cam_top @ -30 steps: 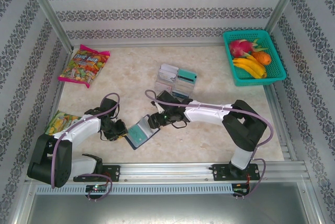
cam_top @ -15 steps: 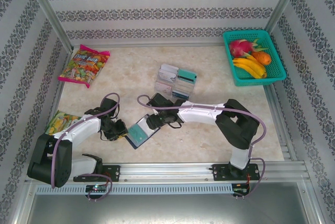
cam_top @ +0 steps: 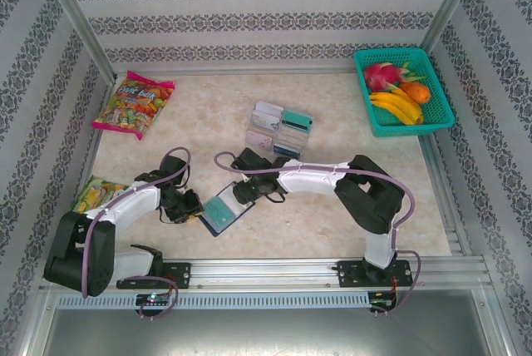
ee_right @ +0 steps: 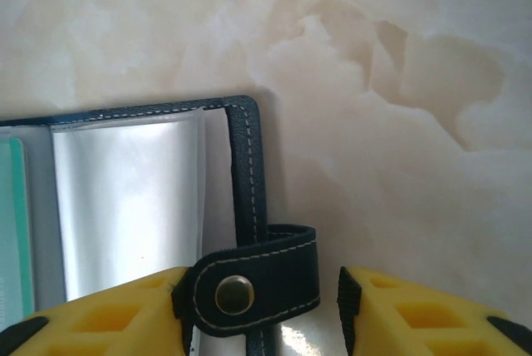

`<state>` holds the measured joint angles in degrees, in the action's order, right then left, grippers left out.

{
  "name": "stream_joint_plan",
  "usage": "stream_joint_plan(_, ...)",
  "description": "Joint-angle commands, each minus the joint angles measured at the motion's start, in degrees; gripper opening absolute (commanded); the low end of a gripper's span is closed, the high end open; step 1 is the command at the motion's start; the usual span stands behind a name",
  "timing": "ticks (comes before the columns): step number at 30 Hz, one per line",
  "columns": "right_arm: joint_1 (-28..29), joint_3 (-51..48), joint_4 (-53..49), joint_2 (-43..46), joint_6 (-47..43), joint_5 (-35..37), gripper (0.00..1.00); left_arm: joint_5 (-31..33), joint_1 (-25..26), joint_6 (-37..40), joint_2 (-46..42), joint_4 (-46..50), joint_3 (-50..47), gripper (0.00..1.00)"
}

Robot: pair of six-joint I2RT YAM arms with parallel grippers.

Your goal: Put the credit cards into the card holder

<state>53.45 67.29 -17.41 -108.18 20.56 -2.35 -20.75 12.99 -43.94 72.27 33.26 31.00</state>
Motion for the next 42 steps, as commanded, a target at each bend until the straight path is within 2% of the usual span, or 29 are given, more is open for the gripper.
stream_joint_plan(1,-0.88,1.53,-0.1,-0.93,-0.87,1.03,0.46,1.5,-0.08,0.88,1.29,-3.06,-0.9,0.22)
stream_joint_plan(6,-1.41,0.81,0.21,1.1,-1.14,1.59,0.37,1.24,-0.07,0.81,1.77,-3.37,-0.88,0.22)
stream_joint_plan(10,-1.64,1.51,-0.3,1.18,-1.4,0.37,0.24,1.24,-0.1,0.88,1.91,-3.48,-0.79,0.22)
stream_joint_plan(15,-1.43,1.53,-0.54,1.77,-1.31,-1.06,0.13,1.14,-0.1,0.98,1.89,-3.31,-0.55,0.22)
stream_joint_plan(24,-0.51,1.27,-2.4,7.78,-0.98,-3.55,0.12,1.22,-0.1,1.14,2.21,-2.91,1.41,0.23)
stream_joint_plan(29,0.65,1.51,-1.38,10.18,1.56,-9.54,0.12,0.93,-0.09,0.97,3.37,-3.71,2.17,0.23)
stream_joint_plan(42,7.64,6.18,8.21,1.99,10.41,-22.13,0.12,-0.03,-0.12,-1.08,5.06,-8.16,4.21,0.22)
